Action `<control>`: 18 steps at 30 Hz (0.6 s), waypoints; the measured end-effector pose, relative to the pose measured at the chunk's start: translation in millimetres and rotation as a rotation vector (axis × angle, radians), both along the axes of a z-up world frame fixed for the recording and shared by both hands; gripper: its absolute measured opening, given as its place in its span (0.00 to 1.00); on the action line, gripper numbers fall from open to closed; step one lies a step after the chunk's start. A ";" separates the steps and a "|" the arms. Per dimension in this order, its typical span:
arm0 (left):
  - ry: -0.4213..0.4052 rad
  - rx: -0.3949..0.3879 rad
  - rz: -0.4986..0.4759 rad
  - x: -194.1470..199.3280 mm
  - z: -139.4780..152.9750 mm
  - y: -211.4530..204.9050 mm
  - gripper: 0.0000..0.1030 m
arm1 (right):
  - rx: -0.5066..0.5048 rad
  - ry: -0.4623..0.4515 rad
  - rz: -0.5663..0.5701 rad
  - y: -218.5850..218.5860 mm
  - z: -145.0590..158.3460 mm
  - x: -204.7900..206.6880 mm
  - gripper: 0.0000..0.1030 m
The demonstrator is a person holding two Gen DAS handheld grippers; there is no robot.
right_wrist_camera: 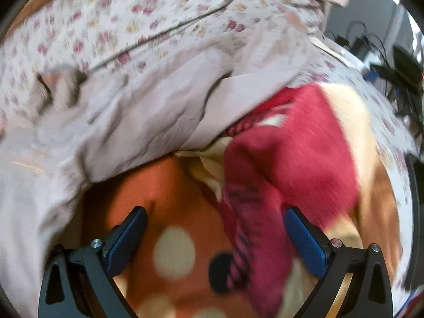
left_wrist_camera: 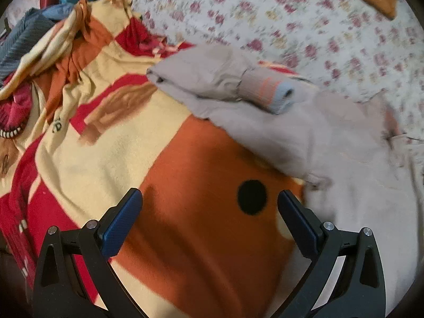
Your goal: Fold large clothes
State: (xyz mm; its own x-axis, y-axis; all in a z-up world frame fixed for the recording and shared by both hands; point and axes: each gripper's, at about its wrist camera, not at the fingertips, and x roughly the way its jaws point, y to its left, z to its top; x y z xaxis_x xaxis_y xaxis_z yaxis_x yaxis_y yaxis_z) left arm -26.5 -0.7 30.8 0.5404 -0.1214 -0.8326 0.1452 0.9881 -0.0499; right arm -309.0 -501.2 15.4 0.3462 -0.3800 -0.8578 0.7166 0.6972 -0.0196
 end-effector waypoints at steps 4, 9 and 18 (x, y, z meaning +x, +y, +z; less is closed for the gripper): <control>-0.103 0.051 -0.081 -27.8 22.1 -7.5 0.99 | -0.004 -0.146 0.020 21.3 45.5 -41.6 0.99; -0.176 0.055 -0.194 -56.9 42.1 -14.4 0.99 | -0.077 -0.155 0.114 79.7 90.9 -76.6 0.99; -0.201 0.012 -0.319 -96.3 56.9 -28.3 0.99 | 0.072 -0.249 0.275 168.2 149.8 -131.6 0.99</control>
State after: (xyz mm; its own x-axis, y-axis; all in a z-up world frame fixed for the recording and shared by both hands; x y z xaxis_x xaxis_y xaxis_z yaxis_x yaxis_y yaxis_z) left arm -122.8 -29.1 87.6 0.6296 -0.3011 -0.7162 0.4515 0.8920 0.0218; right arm -440.6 -333.0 165.2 0.6281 -0.1852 -0.7558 0.4789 0.8576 0.1879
